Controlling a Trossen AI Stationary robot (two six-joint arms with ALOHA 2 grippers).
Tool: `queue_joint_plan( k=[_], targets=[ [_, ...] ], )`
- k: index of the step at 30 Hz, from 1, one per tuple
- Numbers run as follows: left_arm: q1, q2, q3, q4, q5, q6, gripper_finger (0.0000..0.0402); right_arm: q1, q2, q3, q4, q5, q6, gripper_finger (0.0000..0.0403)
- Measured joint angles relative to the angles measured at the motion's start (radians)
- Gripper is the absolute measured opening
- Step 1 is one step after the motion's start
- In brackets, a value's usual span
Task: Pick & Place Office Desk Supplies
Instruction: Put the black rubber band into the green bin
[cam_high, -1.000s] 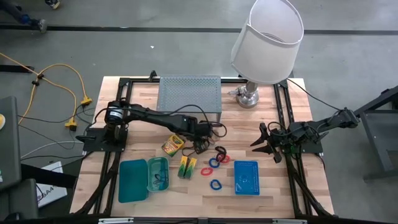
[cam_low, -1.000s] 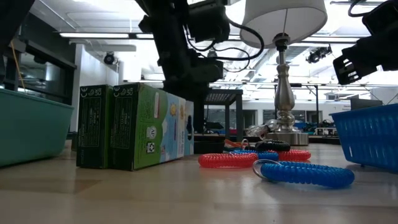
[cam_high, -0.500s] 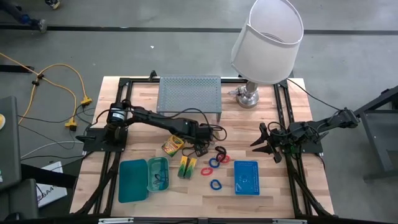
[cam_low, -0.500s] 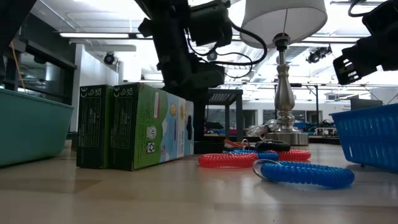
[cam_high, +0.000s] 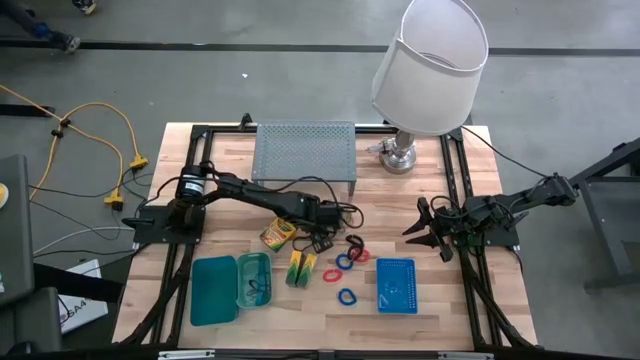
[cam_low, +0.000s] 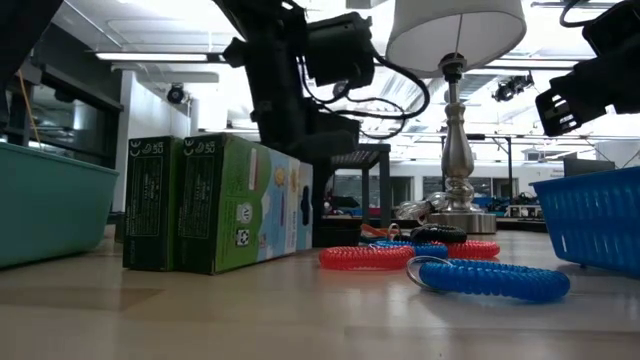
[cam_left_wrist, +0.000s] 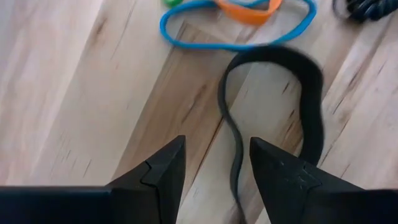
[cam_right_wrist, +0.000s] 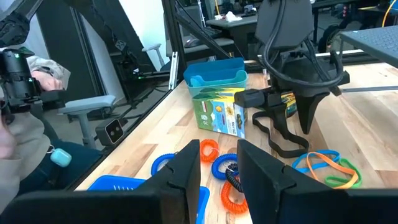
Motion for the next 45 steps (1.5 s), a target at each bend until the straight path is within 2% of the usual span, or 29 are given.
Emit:
queue_joint_plan(
  k=[6,10,23,34,45],
  targets=[
    [0.000,0.000,0.000,-0.007,0.000,0.000,0.0168,0.000,0.000,0.000,0.000,0.000,0.000,0.0094],
    [0.000,0.000,0.000,-0.009,0.000,-0.001,0.0147,0.000,0.000,0.000,0.000,0.000,0.000,0.0094],
    [0.000,0.001,0.000,-0.015,0.011,0.001,0.0009,0.000,0.000,0.000,0.001,0.000,0.000,0.0094],
    [0.010,-0.015,0.000,-0.023,0.027,0.005,0.0002,0.000,0.000,0.000,0.001,0.000,0.000,0.0094],
    [0.042,-0.201,0.000,-0.040,-0.011,0.090,0.0001,0.000,0.000,0.000,0.001,0.000,0.000,0.0094]
  ],
)
